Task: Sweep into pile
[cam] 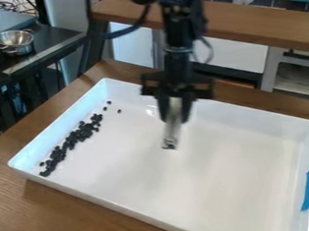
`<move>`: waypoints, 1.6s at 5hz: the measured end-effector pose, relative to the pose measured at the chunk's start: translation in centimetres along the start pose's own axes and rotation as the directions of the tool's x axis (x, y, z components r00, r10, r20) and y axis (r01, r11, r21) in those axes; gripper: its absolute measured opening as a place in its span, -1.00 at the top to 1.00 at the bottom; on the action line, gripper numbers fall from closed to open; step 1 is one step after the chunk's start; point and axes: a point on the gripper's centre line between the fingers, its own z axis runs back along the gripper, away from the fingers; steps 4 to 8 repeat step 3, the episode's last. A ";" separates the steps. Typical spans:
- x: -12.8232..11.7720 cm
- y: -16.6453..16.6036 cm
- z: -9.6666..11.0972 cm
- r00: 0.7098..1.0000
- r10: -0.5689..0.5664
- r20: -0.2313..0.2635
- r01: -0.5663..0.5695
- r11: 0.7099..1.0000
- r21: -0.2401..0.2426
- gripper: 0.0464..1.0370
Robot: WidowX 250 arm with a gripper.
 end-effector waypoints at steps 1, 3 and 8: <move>-1.5 -4.8 0.8 0.999 -0.027 0.026 0.028 0.999 -0.031 0.34; -5.5 -13.0 -0.8 0.990 -0.121 0.077 0.121 0.993 0.016 0.34; -5.5 -13.0 -0.8 0.990 -0.121 0.077 0.121 0.993 0.016 0.34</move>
